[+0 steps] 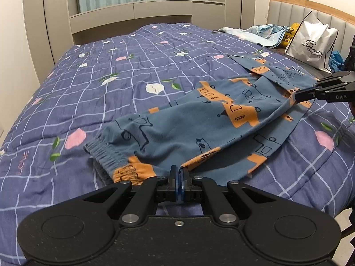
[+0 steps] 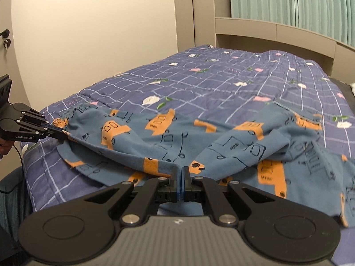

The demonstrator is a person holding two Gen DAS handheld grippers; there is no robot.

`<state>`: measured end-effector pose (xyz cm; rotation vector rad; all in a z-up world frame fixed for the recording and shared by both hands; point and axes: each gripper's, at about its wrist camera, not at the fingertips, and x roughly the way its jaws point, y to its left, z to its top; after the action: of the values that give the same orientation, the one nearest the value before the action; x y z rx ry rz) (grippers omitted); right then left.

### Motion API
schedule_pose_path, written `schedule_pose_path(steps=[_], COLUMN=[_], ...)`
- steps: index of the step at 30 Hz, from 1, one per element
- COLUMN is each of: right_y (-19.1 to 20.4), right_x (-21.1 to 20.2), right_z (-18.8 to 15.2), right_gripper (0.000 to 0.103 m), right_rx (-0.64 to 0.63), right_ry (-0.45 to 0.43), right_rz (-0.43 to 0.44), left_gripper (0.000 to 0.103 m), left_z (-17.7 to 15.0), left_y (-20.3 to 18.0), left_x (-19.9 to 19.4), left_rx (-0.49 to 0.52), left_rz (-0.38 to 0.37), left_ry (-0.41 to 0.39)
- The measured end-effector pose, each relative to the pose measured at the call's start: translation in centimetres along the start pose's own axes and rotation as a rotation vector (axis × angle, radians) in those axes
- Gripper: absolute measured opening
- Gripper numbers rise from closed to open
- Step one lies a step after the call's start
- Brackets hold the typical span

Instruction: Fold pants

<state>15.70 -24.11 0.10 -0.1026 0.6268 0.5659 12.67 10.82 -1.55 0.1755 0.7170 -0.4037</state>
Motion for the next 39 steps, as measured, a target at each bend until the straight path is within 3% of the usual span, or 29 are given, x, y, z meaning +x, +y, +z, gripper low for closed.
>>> schedule_pose_path(steps=[16,21,22,24,25,26,27,30,32,35,39], right_y=[0.4,0.4,0.4,0.2,0.2,0.1,0.0,-1.0,-1.8,-3.3,-5.7], right_x=[-0.6,-0.5,-0.6,-1.0,-1.2,-1.4,-1.8,-2.9,-3.8,-5.3,-6.7], right_z=[-1.3,-1.7,-1.7,-1.8,-1.8,-1.9,-2.0,-2.3,-2.7,-3.2,-3.9], right_gripper=[0.001,0.005,0.010,0.018,0.033,0.051,0.057,0.076,0.095,0.103,0.103], right_rx=[0.030,0.046,0.046,0.056,0.058,0.059,0.059,0.084,0.096,0.112,0.146], right_ry=[0.011,-0.003,-0.006,-0.016,-0.020,-0.027,-0.037,-0.059,-0.081,-0.105,-0.117], right_rz=[0.004,-0.003,-0.006,-0.004,-0.007,-0.016,-0.025,-0.039,-0.069,-0.108,-0.168], left_gripper=[0.001,0.015,0.020,0.038,0.043,0.055,0.066,0.085,0.092,0.100,0.101], left_z=[-1.2,-0.7,-0.6,-0.4,-0.2,0.0,0.2,0.9,1.6,2.8,4.7], left_y=[-1.3,-1.3,-1.4,-1.9,-2.2,-2.6,-3.0,-4.3,-5.4,-7.2,-9.7], left_x=[-0.1,-0.2,-0.3,-0.6,-0.7,-0.8,-0.9,-1.0,-0.7,0.2,2.1], left_rx=[0.012,-0.028,-0.040,-0.063,-0.074,-0.084,-0.095,-0.129,-0.140,-0.146,-0.155], left_rz=[0.033,0.024,0.024,0.020,0.015,0.017,0.020,0.012,-0.007,-0.023,-0.073], left_ry=[0.032,0.034,0.033,0.028,0.020,0.013,0.004,-0.034,-0.055,-0.085,-0.121])
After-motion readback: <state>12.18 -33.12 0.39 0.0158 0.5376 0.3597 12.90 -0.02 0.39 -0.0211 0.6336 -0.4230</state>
